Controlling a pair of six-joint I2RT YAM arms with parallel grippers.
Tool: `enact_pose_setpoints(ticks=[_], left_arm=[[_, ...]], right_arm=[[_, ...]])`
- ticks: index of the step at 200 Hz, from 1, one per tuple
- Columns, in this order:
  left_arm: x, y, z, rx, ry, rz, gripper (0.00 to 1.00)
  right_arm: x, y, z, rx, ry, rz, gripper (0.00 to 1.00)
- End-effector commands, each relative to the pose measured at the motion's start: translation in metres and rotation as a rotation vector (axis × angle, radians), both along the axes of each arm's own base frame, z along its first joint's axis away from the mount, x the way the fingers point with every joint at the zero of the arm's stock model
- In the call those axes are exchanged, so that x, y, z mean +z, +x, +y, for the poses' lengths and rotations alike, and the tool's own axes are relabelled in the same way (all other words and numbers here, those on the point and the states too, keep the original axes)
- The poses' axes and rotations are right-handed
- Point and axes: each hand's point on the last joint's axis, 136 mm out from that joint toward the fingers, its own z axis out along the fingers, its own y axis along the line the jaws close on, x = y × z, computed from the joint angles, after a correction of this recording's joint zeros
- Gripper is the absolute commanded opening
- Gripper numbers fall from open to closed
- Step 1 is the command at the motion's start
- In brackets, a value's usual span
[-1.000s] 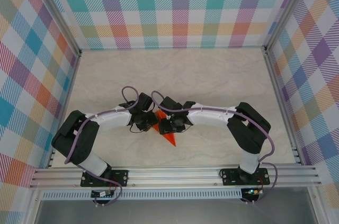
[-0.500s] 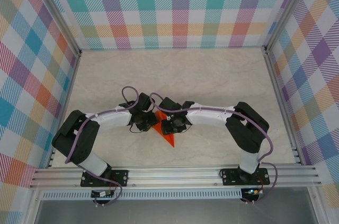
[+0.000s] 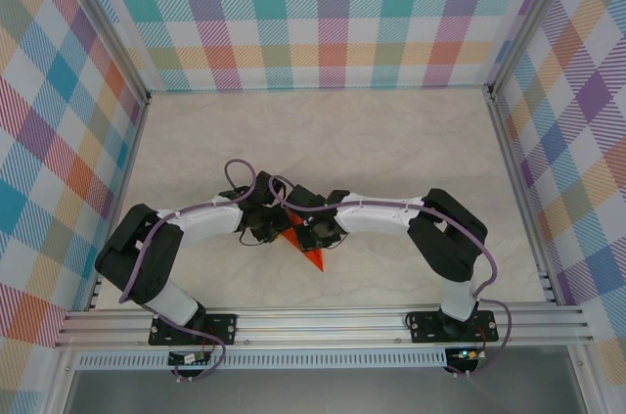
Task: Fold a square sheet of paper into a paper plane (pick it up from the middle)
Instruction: Place the paper plane at the center of the table, then move the paper plane to the center of the table.
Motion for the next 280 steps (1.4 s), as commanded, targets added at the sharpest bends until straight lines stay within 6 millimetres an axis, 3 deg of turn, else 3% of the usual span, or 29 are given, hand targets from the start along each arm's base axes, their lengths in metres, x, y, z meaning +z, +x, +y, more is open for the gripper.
enact_pose_setpoints(ticks=[1, 52, 81, 131, 202, 280], left_arm=[[0.007, 0.002, 0.006, 0.014, -0.002, -0.020, 0.27], [0.014, 0.000, 0.011, 0.025, 0.003, -0.039, 0.27], [0.025, -0.001, 0.017, 0.037, 0.007, -0.077, 0.27], [0.047, -0.007, 0.039, 0.067, 0.054, -0.163, 0.29], [0.064, -0.018, 0.058, 0.080, 0.088, -0.228, 0.30], [0.070, -0.020, 0.063, 0.062, 0.090, -0.275, 0.32]], right_arm=[[-0.004, 0.000, 0.000, -0.003, -0.037, -0.004, 0.24], [-0.004, 0.002, -0.001, -0.021, -0.047, -0.019, 0.14], [0.010, 0.006, -0.002, -0.042, -0.029, -0.046, 0.07], [0.037, 0.032, -0.036, -0.174, -0.070, -0.084, 0.08], [0.017, 0.055, -0.050, -0.253, -0.118, -0.009, 0.11], [-0.005, 0.058, -0.048, -0.264, -0.147, 0.037, 0.14]])
